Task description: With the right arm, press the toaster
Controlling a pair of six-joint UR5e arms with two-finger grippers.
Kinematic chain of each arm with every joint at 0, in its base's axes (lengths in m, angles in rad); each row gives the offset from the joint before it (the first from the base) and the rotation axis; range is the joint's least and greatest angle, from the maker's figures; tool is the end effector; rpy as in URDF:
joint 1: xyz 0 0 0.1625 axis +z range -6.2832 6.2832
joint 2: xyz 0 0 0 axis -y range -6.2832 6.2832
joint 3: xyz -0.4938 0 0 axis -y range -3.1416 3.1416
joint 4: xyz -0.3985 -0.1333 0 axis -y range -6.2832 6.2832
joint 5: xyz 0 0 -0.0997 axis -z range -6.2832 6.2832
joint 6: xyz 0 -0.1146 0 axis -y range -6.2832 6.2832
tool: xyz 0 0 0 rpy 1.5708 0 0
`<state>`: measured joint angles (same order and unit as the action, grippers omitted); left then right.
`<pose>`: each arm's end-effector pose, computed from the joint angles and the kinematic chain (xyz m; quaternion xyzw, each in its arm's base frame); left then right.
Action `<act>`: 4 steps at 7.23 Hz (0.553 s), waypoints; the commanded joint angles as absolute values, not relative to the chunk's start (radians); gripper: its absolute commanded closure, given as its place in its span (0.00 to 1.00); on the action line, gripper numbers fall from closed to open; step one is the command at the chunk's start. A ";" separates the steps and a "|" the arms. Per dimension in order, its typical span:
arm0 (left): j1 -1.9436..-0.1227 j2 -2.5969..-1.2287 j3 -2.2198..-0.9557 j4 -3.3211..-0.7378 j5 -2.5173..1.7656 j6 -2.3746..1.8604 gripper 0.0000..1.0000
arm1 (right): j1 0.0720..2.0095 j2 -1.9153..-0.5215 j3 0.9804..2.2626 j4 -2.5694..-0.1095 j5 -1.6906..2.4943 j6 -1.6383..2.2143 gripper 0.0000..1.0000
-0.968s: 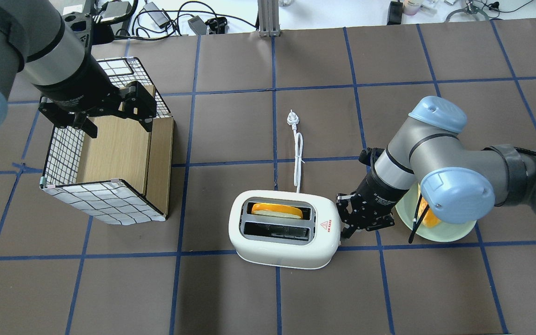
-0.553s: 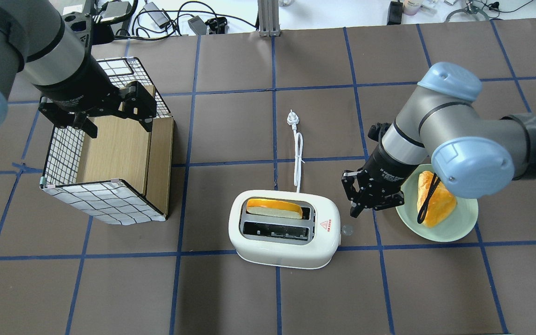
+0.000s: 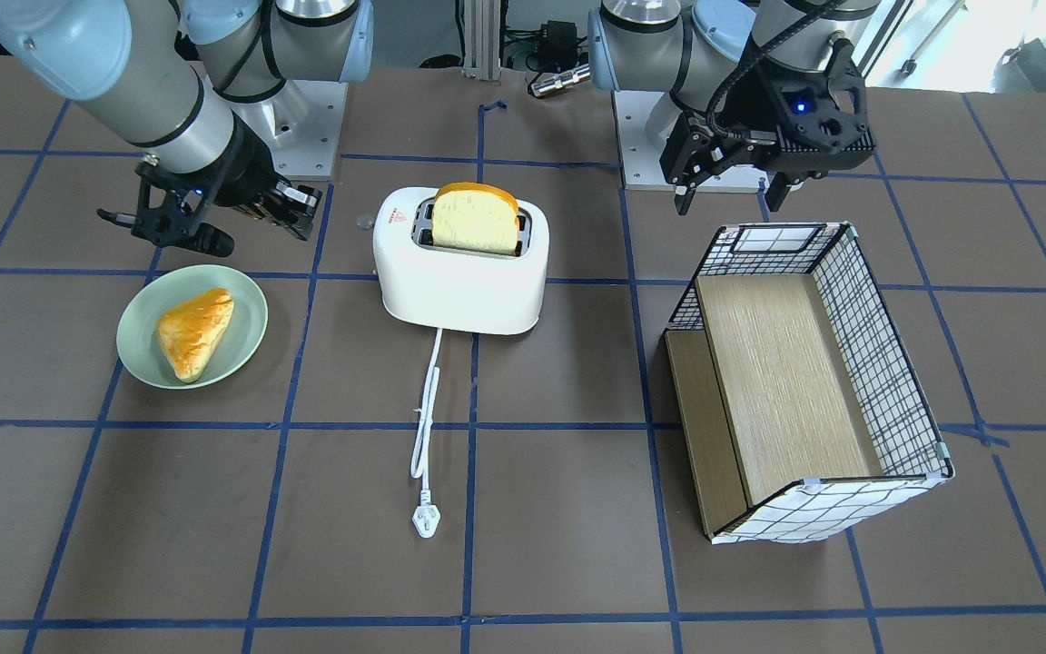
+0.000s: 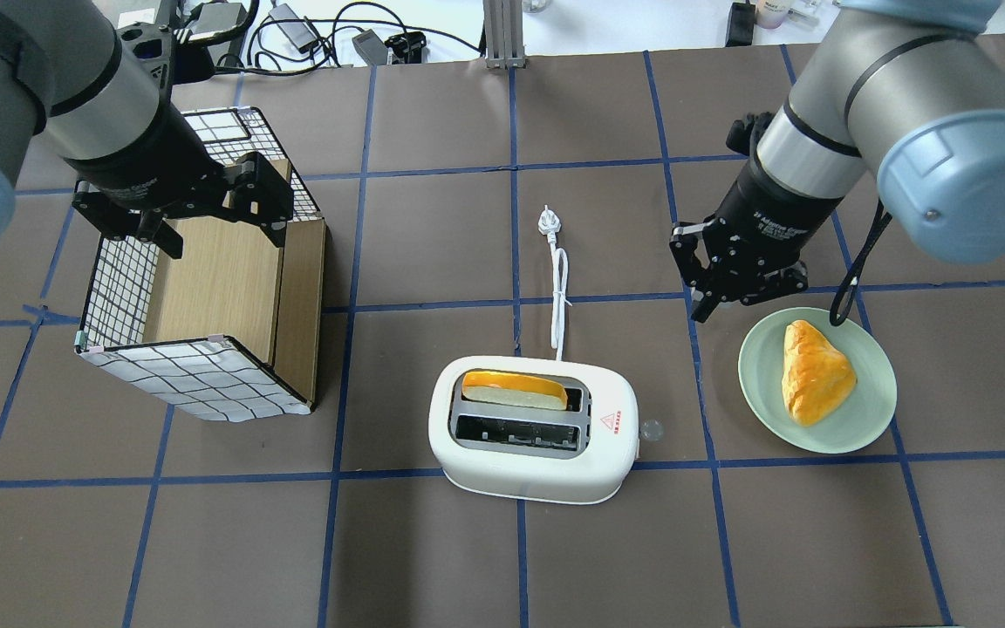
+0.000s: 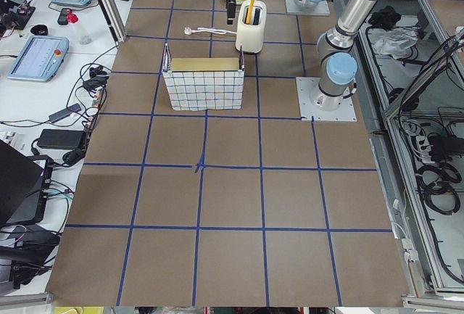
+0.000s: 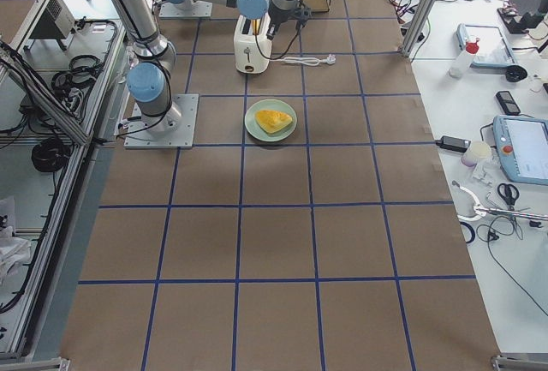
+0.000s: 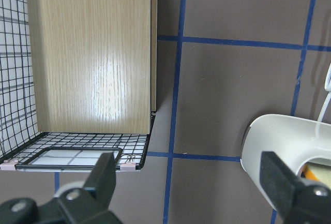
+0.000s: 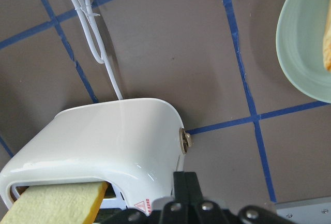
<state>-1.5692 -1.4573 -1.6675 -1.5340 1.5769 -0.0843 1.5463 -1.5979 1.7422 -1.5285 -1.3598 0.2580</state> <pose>-0.1319 -0.4484 0.5507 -0.0430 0.9987 -0.0269 0.0019 0.1460 -0.4619 0.4702 0.1491 0.9789 0.1042 0.0933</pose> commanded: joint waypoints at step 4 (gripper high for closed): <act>-1.569 -1.457 -1.667 -1.532 1.577 -0.084 0.00 | 1.545 -1.591 1.606 -1.714 -1.470 -0.020 0.00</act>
